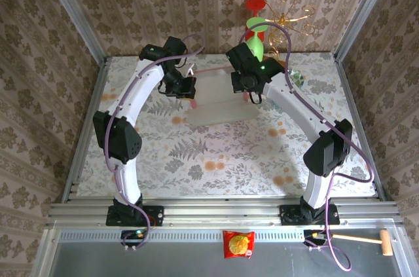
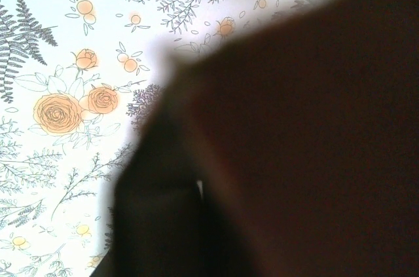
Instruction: Fold the paper box
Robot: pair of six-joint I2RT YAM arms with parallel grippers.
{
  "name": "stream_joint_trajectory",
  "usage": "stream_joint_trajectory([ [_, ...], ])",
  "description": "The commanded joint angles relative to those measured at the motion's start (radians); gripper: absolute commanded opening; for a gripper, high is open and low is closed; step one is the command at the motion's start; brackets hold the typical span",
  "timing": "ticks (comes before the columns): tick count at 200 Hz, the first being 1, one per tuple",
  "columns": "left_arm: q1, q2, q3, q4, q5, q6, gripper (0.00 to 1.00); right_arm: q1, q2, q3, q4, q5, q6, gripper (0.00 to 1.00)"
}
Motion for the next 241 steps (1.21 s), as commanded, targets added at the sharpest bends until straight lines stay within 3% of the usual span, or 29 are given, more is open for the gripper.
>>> stream_joint_trajectory([
  [1, 0.001, -0.001, 0.038, -0.015, 0.051, -0.01, 0.0, -0.01, -0.023, -0.018, 0.004, -0.046, 0.007, 0.12],
  [54, 0.001, 0.005, 0.043, -0.015, 0.056, -0.012, 0.0, -0.017, -0.008, -0.025, 0.01, -0.032, 0.0, 0.19],
  [159, 0.001, 0.022, 0.065, -0.024, 0.067, -0.006, 0.0, -0.02, 0.032, 0.005, 0.017, 0.011, -0.008, 0.22],
  [193, 0.003, 0.022, 0.063, -0.027, 0.069, -0.001, 0.0, -0.031, 0.037, 0.005, 0.023, 0.013, -0.008, 0.29],
  [225, 0.005, 0.022, 0.065, -0.027, 0.07, -0.003, 0.0, -0.05, 0.033, 0.001, 0.036, -0.019, -0.004, 0.28],
  [241, 0.007, 0.022, 0.065, -0.026, 0.07, -0.002, 0.0, -0.055, 0.031, -0.001, 0.043, -0.032, -0.005, 0.2],
])
